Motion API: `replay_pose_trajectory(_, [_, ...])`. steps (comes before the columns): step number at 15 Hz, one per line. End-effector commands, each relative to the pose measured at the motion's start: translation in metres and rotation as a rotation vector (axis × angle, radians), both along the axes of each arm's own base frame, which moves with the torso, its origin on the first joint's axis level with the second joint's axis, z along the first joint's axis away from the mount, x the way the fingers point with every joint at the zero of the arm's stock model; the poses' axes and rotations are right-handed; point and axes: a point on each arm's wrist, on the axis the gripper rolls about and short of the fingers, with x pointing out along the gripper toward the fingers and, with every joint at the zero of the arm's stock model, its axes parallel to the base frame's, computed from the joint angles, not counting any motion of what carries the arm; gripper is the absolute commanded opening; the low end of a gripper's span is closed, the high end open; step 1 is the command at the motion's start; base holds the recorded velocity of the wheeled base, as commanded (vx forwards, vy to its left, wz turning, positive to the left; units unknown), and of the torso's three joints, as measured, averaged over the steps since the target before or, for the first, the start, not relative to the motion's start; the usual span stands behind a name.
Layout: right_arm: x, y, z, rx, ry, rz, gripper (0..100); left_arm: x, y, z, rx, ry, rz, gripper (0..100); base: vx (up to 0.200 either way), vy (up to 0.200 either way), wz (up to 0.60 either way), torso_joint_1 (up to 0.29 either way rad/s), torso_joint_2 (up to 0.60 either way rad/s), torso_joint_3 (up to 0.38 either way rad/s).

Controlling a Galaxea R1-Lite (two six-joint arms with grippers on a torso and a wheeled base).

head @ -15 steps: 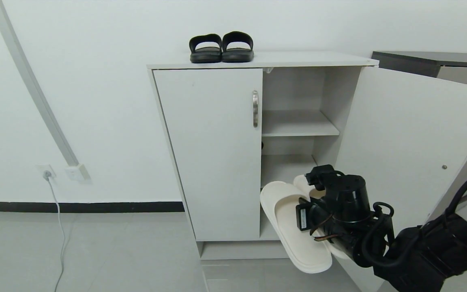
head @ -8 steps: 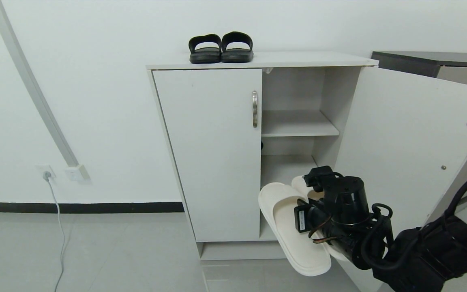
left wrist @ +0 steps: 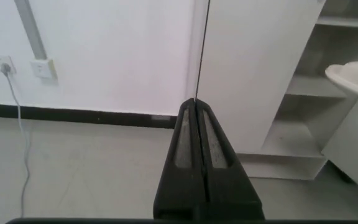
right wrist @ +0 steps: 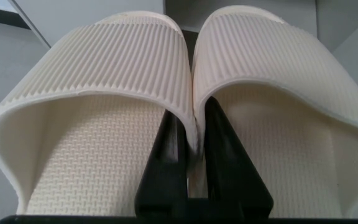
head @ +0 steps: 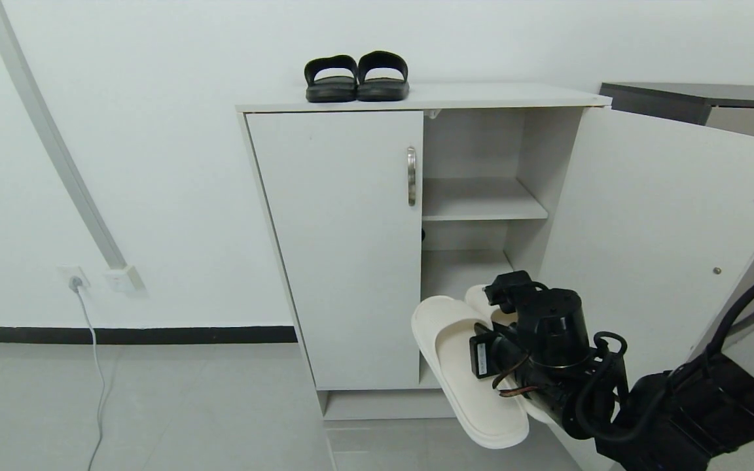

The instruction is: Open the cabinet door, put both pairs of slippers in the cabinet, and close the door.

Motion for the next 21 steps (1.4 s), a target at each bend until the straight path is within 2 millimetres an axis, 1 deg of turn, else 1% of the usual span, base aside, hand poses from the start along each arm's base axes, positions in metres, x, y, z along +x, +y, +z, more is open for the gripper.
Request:
replay_pose_trajectory(1, [0.000, 0.001, -0.001, -0.002, 0.003, 0.002, 0, 0.000, -0.001, -0.001, 0.076, 0.025, -0.023, 0, 0.000, 0.000, 0.00, 0.000, 0.00, 0.000])
replay_pose_trajectory(2, [-0.001, 0.001, -0.001, -0.003, 0.002, 0.003, 0, 0.000, -0.002, -0.002, 0.113, 0.030, -0.083, 0, 0.000, 0.000, 0.00, 0.000, 0.00, 0.000])
replay_pose_trajectory(3, [-0.001, 0.001, -0.001, -0.003, 0.002, 0.004, 0, 0.000, -0.004, -0.002, 0.109, 0.029, -0.186, 0, 0.000, 0.000, 0.00, 0.000, 0.00, 0.000])
replay_pose_trajectory(4, [-0.003, 0.003, -0.001, -0.002, 0.001, 0.010, 0, 0.000, -0.005, -0.002, 0.094, 0.027, -0.205, 0, 0.000, 0.000, 0.00, 0.000, 0.00, 0.000])
replay_pose_trajectory(7, [0.000, 0.005, 0.003, 0.018, -0.022, 0.007, 0, 0.000, -0.004, -0.002, 0.074, 0.027, -0.196, 0, 0.000, 0.000, 0.00, 0.000, 0.00, 0.000])
replay_pose_trajectory(9, [0.013, 0.015, 0.005, 0.015, -0.066, -0.095, 0, 0.000, -0.004, -0.002, 0.074, 0.029, -0.196, 0, 0.000, 0.000, 0.00, 0.000, 0.00, 0.000])
replay_pose_trajectory(11, [0.026, 0.025, 0.000, -0.008, -0.063, -0.171, 0, 0.000, -0.004, -0.002, 0.077, 0.029, -0.196, 0, 0.000, 0.000, 0.00, 0.000, 0.00, 0.000])
replay_pose_trajectory(13, [0.032, 0.030, 0.002, 0.012, -0.043, -0.211, 0, 0.000, -0.004, -0.002, 0.076, 0.029, -0.196, 0, 0.000, 0.000, 0.00, 0.000, 0.00, 0.000])
replay_pose_trajectory(15, [0.034, 0.031, 0.004, 0.011, -0.045, -0.253, 0, 0.000, -0.004, -0.002, 0.074, 0.027, -0.196, 0, 0.000, 0.000, 0.00, 0.000, 0.00, 0.000])
replay_pose_trajectory(21, [0.030, 0.033, 0.005, 0.010, -0.050, -0.256, 0, 0.000, -0.004, -0.002, 0.065, 0.029, -0.190, 0, 0.000, -0.200, 0.00, 0.005, 0.00, 0.004])
